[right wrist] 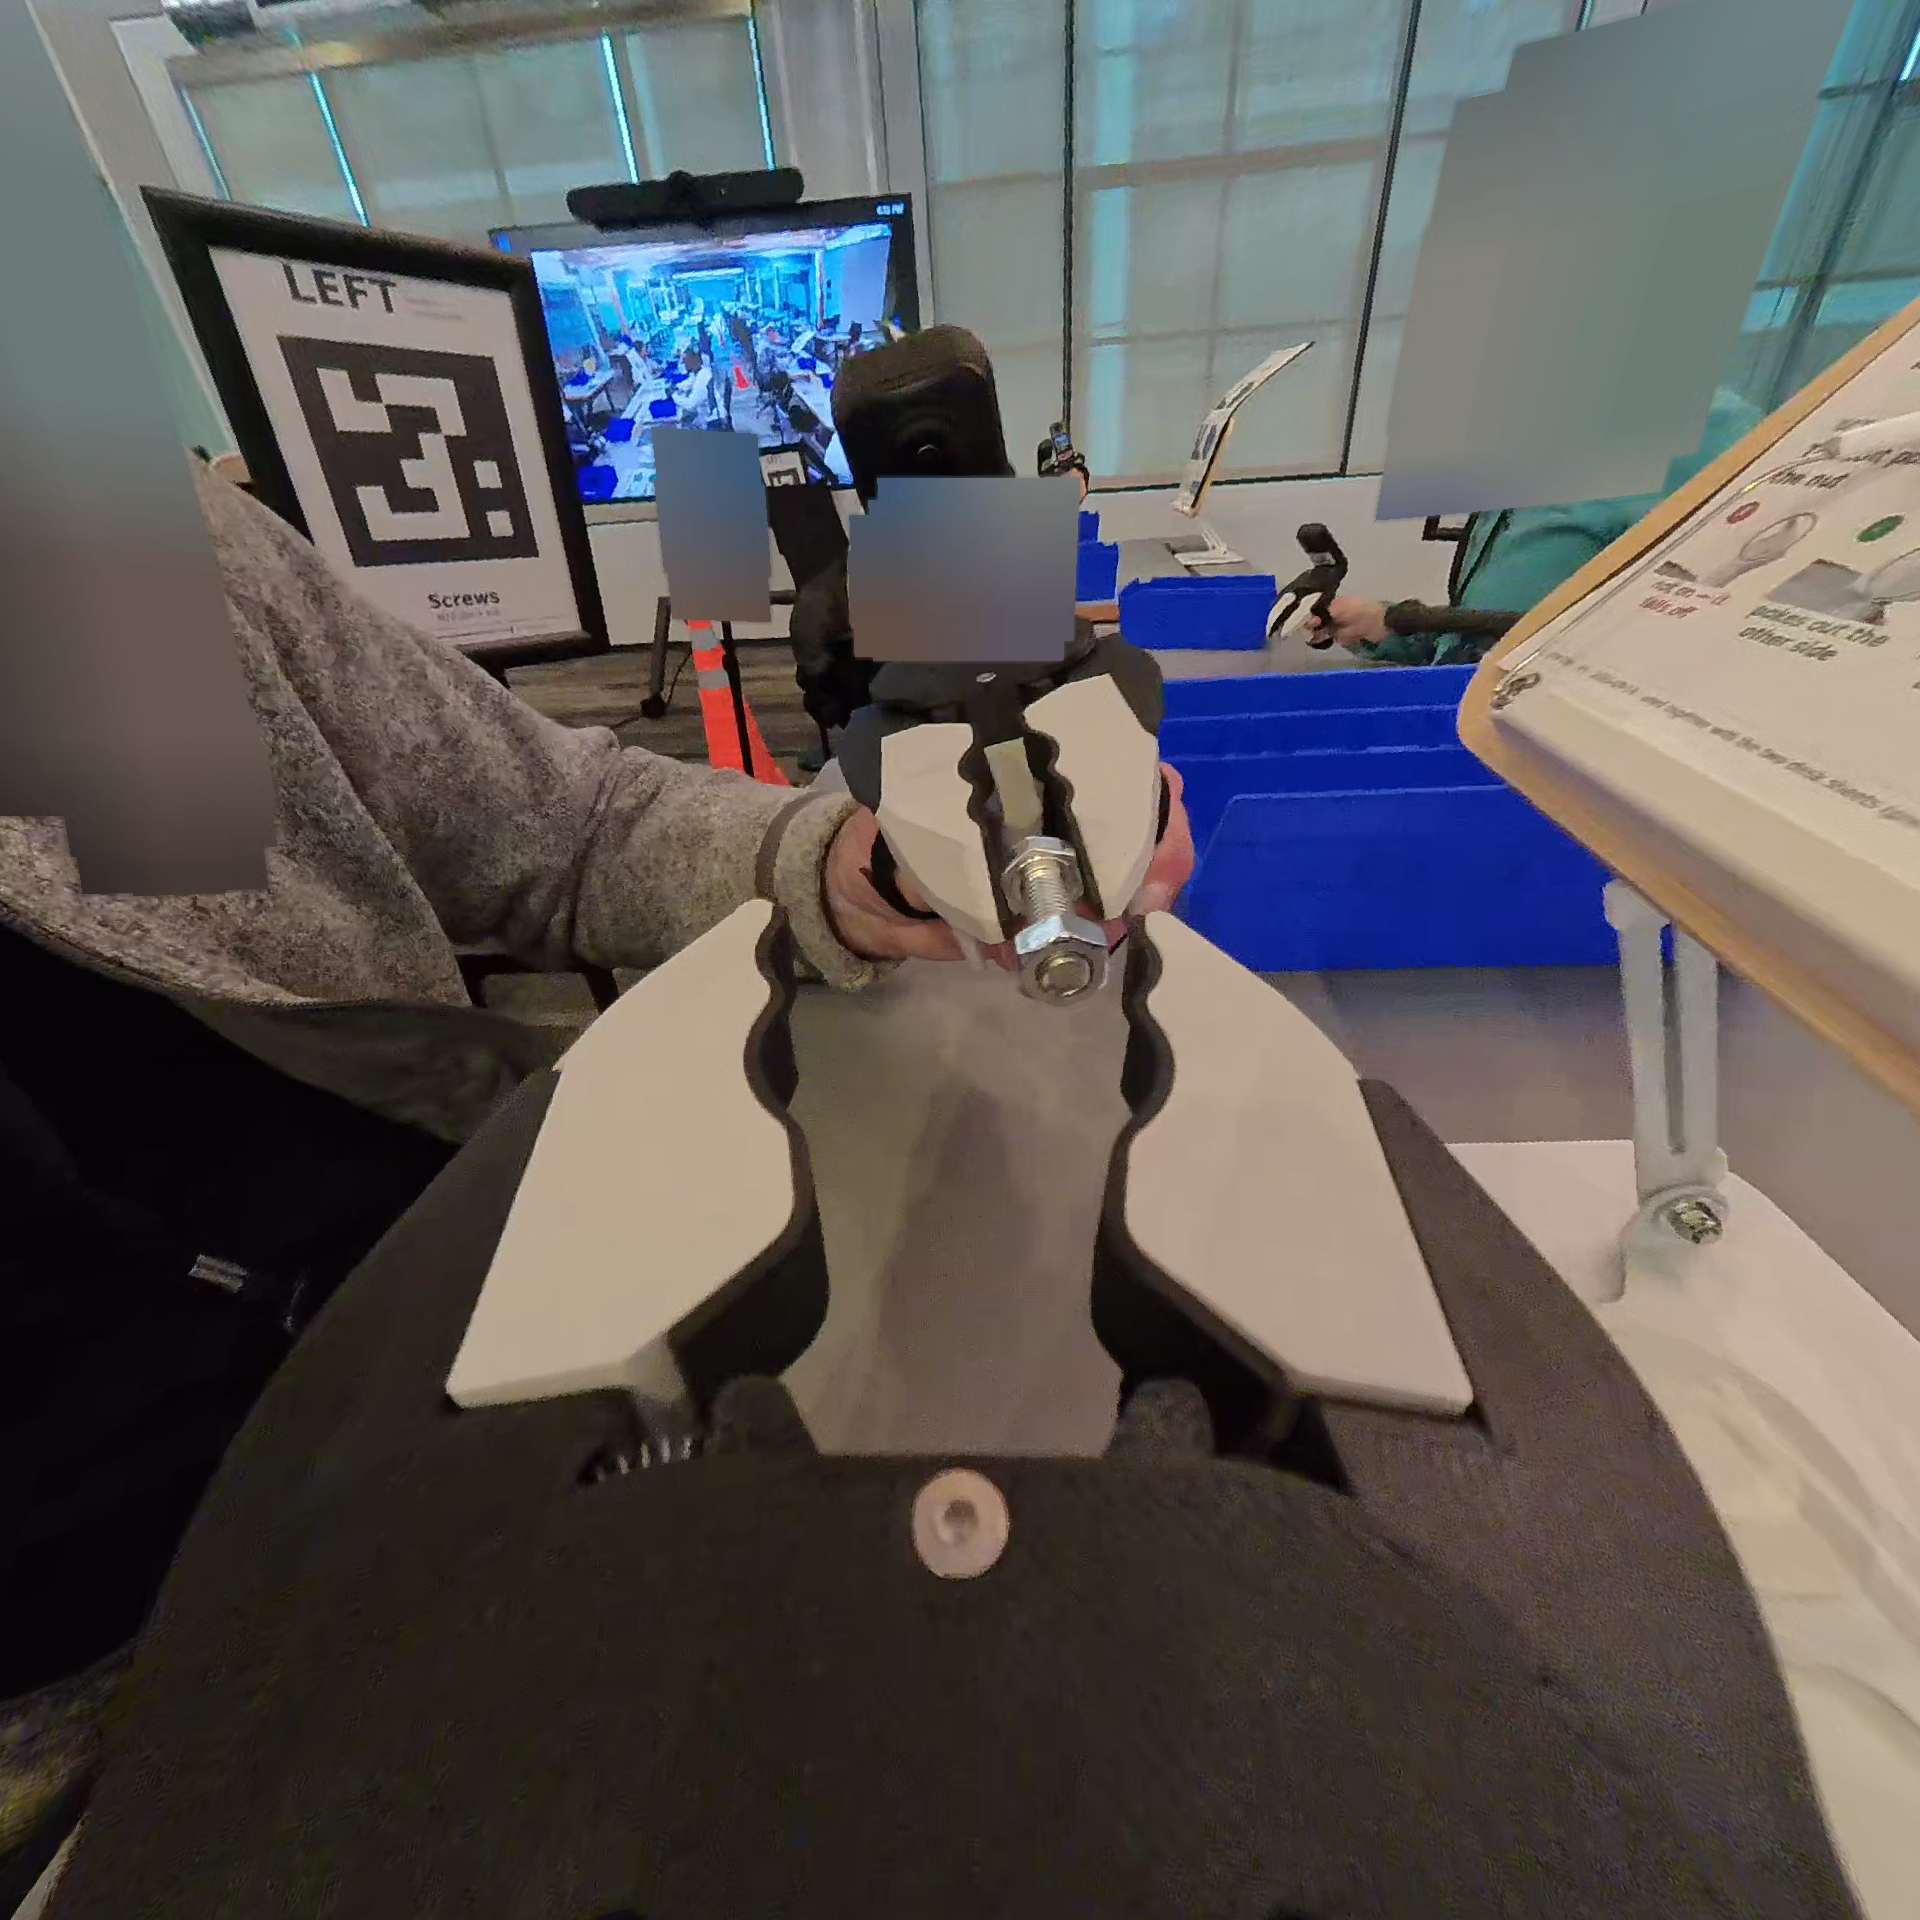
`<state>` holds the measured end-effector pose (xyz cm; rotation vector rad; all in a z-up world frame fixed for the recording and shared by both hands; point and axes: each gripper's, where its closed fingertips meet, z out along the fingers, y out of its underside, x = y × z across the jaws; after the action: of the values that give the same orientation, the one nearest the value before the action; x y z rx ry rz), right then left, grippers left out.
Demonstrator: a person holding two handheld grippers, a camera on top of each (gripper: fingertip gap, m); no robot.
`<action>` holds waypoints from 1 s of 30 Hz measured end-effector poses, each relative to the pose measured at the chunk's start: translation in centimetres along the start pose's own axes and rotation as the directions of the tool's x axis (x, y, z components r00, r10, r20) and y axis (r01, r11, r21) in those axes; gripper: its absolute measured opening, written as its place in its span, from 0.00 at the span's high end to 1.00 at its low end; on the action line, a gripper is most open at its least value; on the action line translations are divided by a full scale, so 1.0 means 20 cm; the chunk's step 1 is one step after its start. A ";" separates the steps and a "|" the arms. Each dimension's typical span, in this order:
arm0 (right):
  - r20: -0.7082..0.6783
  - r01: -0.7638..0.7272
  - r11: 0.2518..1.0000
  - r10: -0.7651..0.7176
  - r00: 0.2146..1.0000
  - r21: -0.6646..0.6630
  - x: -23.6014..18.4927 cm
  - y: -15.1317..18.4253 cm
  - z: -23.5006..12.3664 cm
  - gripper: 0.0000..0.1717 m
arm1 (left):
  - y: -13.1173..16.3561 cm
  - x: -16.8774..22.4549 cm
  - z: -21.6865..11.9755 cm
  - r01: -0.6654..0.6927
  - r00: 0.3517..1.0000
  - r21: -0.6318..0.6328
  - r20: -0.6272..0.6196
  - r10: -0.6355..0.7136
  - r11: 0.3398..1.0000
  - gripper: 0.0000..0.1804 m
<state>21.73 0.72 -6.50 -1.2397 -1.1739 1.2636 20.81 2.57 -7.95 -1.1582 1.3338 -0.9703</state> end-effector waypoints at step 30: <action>-0.001 -0.047 0.998 0.047 0.999 0.045 0.03 -0.02 -0.02 0.73 | -0.03 0.01 0.00 0.019 1.000 0.043 -0.024 -0.018 0.999 0.90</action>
<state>22.05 1.26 -6.06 -1.2415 -1.1154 1.3161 20.81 2.21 -7.49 -1.1313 1.3167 -1.0235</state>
